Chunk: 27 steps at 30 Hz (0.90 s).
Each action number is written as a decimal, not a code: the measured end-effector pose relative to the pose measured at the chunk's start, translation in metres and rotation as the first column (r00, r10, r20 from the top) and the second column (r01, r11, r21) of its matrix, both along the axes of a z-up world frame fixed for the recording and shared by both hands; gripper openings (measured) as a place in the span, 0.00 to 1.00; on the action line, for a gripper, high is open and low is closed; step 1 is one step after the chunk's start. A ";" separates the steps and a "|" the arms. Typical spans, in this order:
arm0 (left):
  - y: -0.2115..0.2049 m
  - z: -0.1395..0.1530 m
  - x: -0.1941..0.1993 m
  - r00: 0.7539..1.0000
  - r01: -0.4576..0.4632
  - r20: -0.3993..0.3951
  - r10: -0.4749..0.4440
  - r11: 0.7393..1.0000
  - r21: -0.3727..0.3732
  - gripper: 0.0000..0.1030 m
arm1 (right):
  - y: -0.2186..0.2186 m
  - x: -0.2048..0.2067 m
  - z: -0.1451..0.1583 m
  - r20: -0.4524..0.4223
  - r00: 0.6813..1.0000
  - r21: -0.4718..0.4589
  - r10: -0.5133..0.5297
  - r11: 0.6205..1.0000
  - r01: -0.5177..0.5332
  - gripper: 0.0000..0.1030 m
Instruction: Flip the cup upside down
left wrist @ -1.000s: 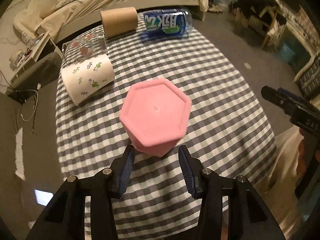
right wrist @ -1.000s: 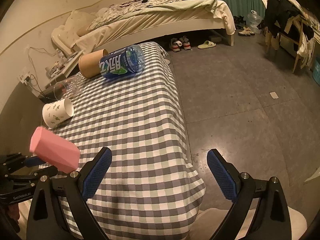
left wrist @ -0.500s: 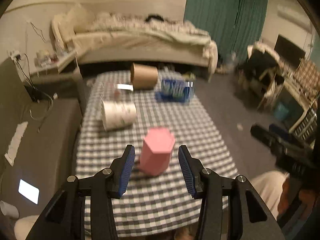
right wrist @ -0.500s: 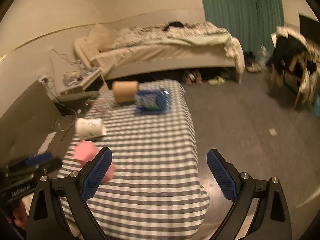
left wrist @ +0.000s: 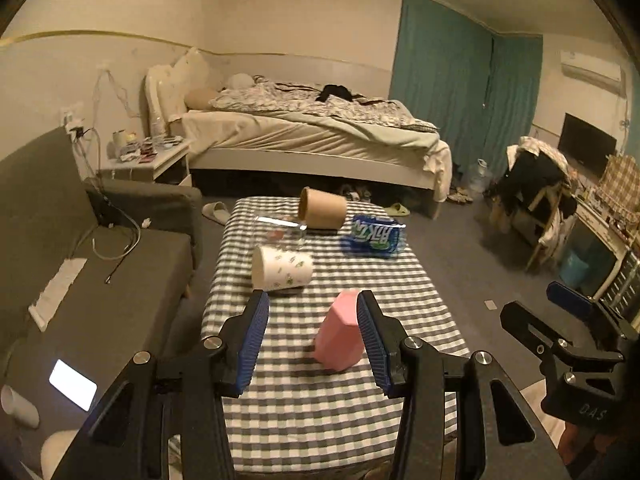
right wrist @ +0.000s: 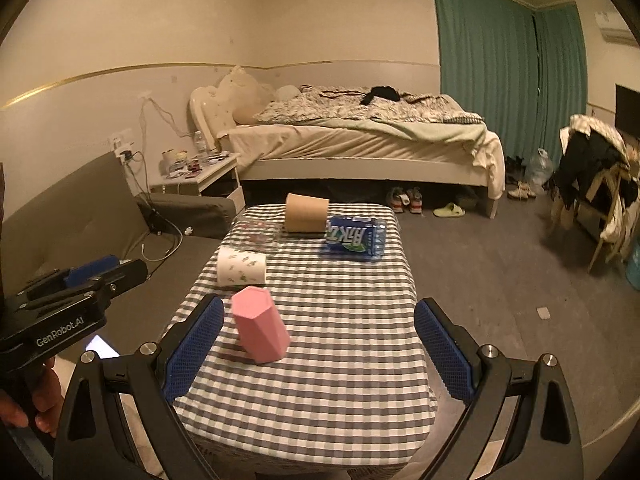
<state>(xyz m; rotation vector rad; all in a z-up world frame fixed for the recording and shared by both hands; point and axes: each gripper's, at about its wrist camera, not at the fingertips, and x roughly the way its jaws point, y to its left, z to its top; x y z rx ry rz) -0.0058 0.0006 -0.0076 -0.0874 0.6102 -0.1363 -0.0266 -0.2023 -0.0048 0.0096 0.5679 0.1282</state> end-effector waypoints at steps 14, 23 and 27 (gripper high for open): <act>0.021 -0.043 -0.012 0.996 -0.073 -0.040 0.074 0.997 0.013 0.90 | 0.012 -0.006 -0.045 -0.011 0.998 -0.033 -0.058 0.998 0.058 0.98; 0.025 -0.044 -0.017 0.996 -0.092 -0.009 0.092 0.996 0.023 0.95 | 0.021 0.000 -0.047 -0.011 0.999 -0.049 -0.053 0.997 0.052 1.00; 0.027 -0.043 -0.017 0.995 -0.099 -0.011 0.099 0.995 0.022 0.96 | 0.022 0.000 -0.047 -0.012 0.998 -0.049 -0.054 0.997 0.053 1.00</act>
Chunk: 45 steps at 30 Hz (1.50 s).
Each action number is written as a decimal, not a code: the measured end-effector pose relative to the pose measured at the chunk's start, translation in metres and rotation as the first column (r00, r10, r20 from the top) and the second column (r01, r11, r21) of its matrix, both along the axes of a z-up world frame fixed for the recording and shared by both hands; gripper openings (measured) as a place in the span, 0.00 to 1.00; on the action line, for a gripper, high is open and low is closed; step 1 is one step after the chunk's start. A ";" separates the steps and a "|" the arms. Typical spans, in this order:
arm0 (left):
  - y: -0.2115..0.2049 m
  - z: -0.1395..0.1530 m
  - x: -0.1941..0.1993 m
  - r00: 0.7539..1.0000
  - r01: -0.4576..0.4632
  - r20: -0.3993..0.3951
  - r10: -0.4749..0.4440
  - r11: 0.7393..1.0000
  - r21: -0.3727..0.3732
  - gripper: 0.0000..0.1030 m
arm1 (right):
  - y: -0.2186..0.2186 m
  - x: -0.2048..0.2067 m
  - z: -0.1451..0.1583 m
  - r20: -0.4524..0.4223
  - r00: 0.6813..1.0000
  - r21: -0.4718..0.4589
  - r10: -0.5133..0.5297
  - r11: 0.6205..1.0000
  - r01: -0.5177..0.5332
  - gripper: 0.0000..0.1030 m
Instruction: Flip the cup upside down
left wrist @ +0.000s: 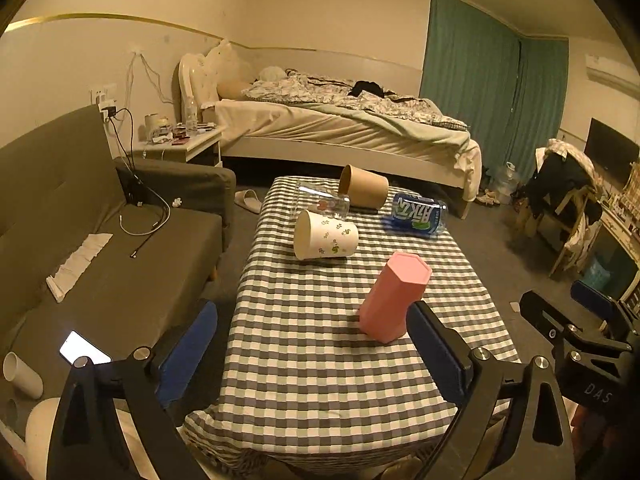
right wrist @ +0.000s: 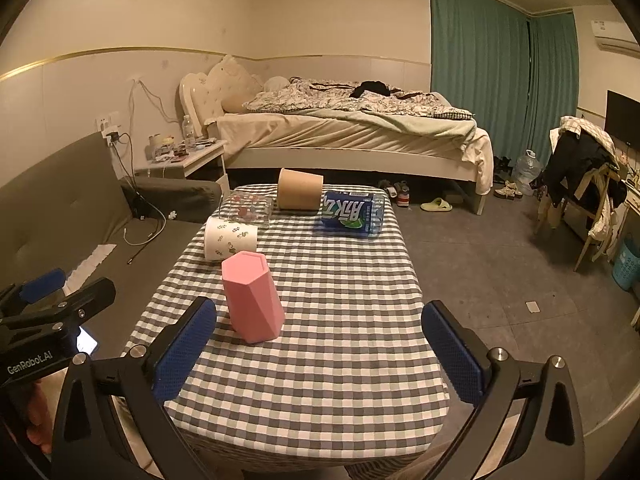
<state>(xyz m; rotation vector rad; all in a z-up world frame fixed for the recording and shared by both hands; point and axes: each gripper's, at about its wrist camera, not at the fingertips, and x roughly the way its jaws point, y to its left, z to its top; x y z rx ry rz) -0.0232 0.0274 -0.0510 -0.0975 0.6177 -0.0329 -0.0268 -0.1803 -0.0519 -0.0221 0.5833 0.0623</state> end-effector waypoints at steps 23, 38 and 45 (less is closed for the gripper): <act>0.004 -0.002 -0.001 1.000 -0.004 -0.010 0.004 1.000 0.015 0.96 | 0.000 0.003 -0.007 -0.017 1.000 0.001 -0.002 1.000 0.002 1.00; 0.006 0.000 0.003 0.999 -0.051 -0.009 0.051 0.999 0.007 0.96 | 0.004 0.005 -0.008 -0.023 1.000 -0.016 0.006 1.000 -0.007 1.00; 0.003 0.000 0.004 0.999 -0.050 -0.010 0.050 0.999 0.013 0.96 | 0.005 0.006 -0.007 -0.021 1.000 -0.016 0.004 1.000 -0.005 1.00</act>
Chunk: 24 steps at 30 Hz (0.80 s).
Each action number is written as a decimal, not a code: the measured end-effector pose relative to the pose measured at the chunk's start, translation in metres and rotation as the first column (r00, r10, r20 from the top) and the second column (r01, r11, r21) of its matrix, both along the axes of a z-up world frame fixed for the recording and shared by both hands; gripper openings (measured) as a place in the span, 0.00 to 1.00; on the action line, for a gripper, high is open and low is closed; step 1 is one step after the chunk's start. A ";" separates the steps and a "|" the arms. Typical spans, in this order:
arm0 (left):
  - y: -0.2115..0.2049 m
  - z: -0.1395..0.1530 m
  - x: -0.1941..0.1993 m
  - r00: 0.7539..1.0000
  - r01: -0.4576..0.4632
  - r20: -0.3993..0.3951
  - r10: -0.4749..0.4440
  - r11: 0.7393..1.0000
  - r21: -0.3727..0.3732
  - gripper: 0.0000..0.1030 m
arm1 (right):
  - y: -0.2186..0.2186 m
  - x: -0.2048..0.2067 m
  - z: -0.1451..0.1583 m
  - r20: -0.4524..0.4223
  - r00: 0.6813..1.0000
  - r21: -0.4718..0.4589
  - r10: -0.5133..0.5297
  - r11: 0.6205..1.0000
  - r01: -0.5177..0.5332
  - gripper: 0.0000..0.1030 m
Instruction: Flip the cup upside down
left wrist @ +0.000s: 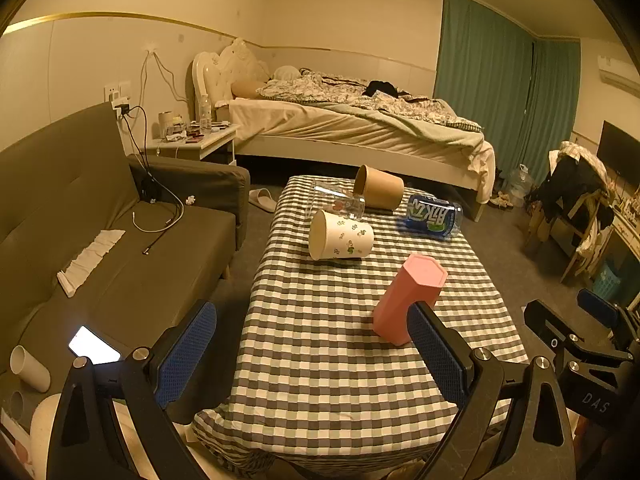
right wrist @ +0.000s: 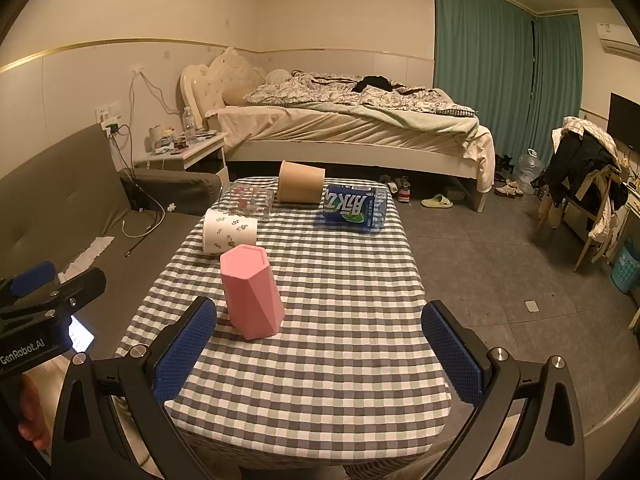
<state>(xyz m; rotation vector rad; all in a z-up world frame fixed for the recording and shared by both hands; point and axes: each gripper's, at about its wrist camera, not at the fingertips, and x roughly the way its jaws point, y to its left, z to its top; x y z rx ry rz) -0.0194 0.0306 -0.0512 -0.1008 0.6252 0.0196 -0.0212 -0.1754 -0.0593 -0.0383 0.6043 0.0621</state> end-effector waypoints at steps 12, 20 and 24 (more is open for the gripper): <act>-0.001 -0.001 0.000 1.000 0.000 0.001 0.000 1.000 0.001 0.96 | -0.001 0.000 0.000 -0.001 1.000 0.000 0.001 1.000 -0.001 1.00; 0.002 -0.002 0.000 1.000 -0.001 -0.001 0.001 1.000 0.008 0.96 | -0.001 0.000 0.000 -0.001 1.000 -0.001 0.002 1.000 -0.002 1.00; 0.002 -0.002 0.000 1.000 0.002 -0.002 -0.002 1.000 0.010 0.96 | -0.001 0.000 0.000 -0.001 1.000 -0.001 0.001 1.000 -0.001 1.00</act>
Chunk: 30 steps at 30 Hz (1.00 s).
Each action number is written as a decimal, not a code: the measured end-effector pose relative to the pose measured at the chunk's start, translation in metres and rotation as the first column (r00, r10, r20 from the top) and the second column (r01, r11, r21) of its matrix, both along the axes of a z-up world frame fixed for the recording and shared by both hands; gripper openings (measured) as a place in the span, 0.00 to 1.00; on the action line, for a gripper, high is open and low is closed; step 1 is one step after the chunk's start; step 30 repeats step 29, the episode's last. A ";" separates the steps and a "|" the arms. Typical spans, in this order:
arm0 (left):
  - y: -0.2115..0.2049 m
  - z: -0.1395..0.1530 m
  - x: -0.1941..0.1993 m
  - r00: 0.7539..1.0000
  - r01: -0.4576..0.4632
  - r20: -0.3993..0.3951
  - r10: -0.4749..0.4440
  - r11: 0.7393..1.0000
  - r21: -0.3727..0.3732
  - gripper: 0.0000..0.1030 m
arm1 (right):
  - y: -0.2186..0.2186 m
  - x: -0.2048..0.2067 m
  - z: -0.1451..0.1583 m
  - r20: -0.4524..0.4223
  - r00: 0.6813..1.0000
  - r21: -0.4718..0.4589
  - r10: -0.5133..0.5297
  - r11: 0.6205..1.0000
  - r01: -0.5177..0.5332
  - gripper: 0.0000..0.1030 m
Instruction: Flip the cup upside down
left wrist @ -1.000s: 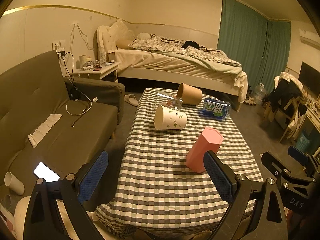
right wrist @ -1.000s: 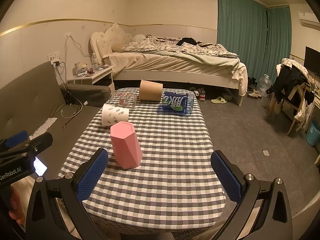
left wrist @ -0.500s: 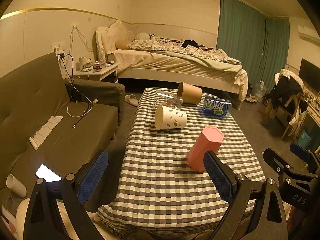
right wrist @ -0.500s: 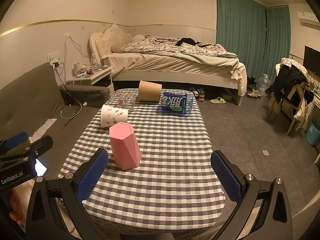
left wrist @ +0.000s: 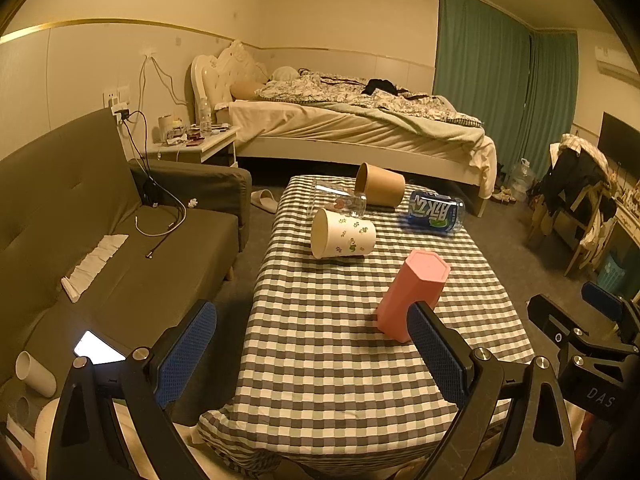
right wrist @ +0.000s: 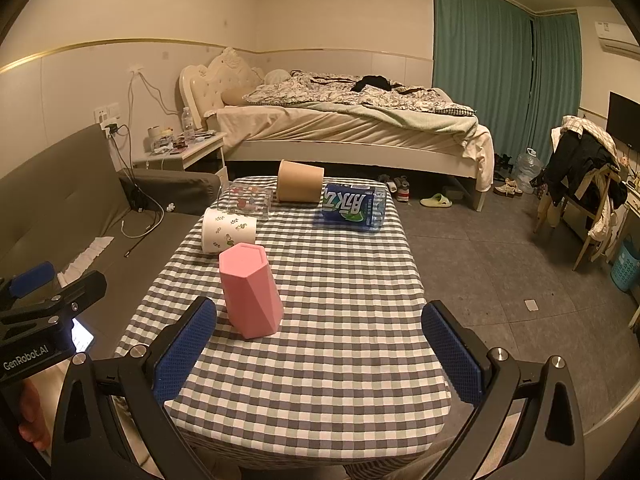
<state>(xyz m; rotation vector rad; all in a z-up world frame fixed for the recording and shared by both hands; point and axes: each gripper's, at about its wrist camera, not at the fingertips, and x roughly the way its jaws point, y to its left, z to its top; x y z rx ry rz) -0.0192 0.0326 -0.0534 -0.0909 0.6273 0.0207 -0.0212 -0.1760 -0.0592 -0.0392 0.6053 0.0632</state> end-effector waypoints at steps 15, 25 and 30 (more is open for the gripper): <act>0.008 -0.002 -0.001 1.000 0.000 -0.004 0.000 1.000 0.005 0.96 | 0.001 -0.002 -0.002 -0.004 1.000 -0.003 -0.001 1.000 0.001 1.00; 0.016 -0.008 0.000 1.000 -0.003 -0.015 0.003 1.000 0.009 0.96 | 0.004 -0.001 -0.005 -0.008 1.000 -0.009 -0.001 1.000 0.001 1.00; 0.021 -0.012 0.004 1.000 -0.003 -0.020 0.003 1.000 0.016 0.96 | 0.006 0.001 -0.007 -0.014 1.000 -0.013 0.000 1.000 0.000 1.00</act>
